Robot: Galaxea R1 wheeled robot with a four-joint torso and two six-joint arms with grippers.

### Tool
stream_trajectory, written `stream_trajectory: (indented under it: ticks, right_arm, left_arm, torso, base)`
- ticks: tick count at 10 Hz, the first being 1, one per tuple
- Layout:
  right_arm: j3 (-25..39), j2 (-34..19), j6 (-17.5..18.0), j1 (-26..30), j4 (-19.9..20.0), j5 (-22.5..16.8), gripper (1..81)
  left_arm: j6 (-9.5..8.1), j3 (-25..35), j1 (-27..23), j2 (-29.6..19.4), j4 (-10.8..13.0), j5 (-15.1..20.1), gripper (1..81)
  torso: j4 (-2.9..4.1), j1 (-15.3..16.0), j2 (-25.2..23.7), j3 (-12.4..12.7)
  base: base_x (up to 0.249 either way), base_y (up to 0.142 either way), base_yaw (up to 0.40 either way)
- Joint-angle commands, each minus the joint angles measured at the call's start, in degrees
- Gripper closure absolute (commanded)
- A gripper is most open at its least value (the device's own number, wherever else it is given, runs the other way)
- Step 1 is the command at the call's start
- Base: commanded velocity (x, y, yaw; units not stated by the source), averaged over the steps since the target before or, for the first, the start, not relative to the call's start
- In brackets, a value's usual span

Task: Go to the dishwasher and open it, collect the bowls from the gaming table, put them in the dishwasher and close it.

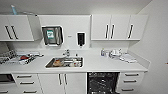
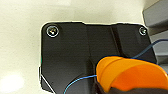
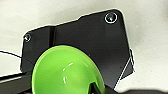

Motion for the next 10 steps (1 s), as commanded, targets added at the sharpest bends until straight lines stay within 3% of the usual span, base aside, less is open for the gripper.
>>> stream_trajectory:
  ticks: [1, 10]
  right_arm:
    - [0.2, -0.2, -0.1, 1.6, -0.4, -3.2, 81.1]
    - [0.2, -0.2, -0.1, 1.6, -0.4, -3.2, 81.1]
  left_arm:
    - [0.44, -0.2, -1.8, -0.5, 0.5, 3.5, 81.1]
    - [0.44, -0.2, -1.7, -0.5, 0.5, 3.5, 81.1]
  torso:
    - [0.0, 0.0, 0.0, 0.0]
    - [0.0, 0.0, 0.0, 0.0]
  base:
    - [0.171, -0.075, 0.0]
    - [0.171, -0.076, 0.0]
